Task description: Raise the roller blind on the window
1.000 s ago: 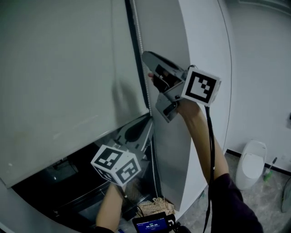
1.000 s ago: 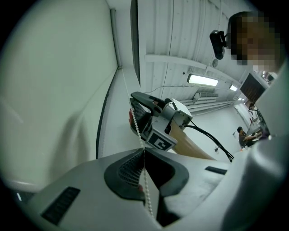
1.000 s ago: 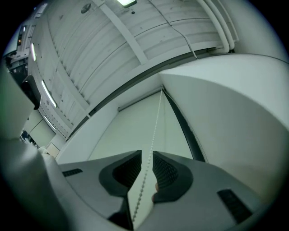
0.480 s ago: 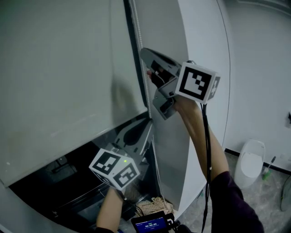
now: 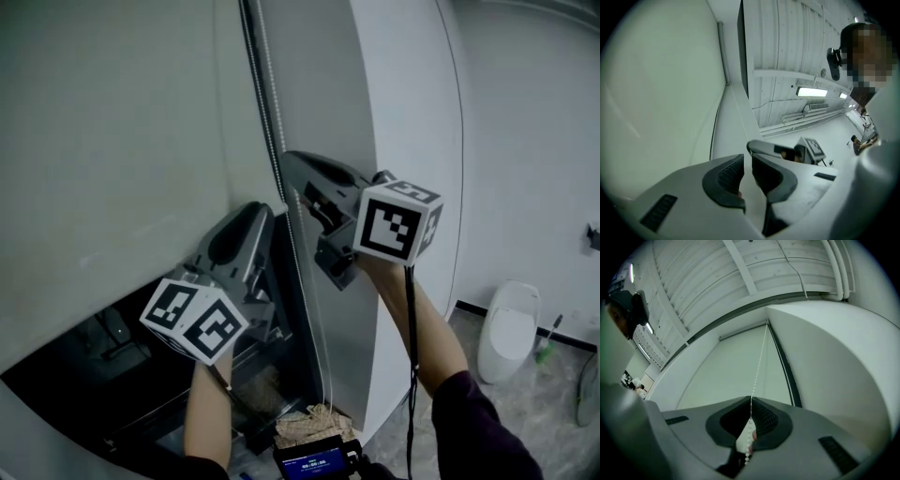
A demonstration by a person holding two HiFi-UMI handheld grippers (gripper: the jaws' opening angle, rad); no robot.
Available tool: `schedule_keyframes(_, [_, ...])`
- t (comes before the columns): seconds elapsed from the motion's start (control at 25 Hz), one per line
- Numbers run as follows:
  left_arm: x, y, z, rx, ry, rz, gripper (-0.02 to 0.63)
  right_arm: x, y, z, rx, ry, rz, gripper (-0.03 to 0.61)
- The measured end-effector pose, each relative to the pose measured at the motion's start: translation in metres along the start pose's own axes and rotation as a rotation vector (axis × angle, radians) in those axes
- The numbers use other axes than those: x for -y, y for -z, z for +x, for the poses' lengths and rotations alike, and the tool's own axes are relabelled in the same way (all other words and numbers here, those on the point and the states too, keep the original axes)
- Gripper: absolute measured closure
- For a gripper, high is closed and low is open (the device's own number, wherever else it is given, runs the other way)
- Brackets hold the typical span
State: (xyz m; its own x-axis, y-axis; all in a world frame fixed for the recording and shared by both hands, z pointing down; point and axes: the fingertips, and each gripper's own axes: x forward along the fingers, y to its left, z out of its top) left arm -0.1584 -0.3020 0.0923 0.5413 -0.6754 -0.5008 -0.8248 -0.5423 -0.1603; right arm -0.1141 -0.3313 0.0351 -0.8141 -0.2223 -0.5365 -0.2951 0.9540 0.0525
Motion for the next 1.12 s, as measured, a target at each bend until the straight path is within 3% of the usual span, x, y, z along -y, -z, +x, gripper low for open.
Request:
schedule_keyframes(0.2, [-0.014, -0.026, 0.040, -0.006, 0.019, 0.020, 0.592, 0.013, 0.042, -0.018, -0.046, 0.017, 0.038, 0.563])
schedule_keyframes(0.52, [-0.001, -0.037, 0.085, -0.028, 0.064, 0.013, 0.558, -0.007, 0.080, -0.067, -0.072, 0.021, 0.069, 0.563])
schedule_keyframes(0.96, [0.023, -0.039, 0.097, -0.058, 0.104, 0.002, 0.561, -0.017, 0.070, -0.088, -0.051, 0.020, 0.075, 0.563])
schedule_keyframes(1.12, [0.021, -0.042, 0.089, -0.058, 0.111, -0.017, 0.592, -0.024, 0.070, -0.087, -0.048, 0.015, 0.071, 0.563])
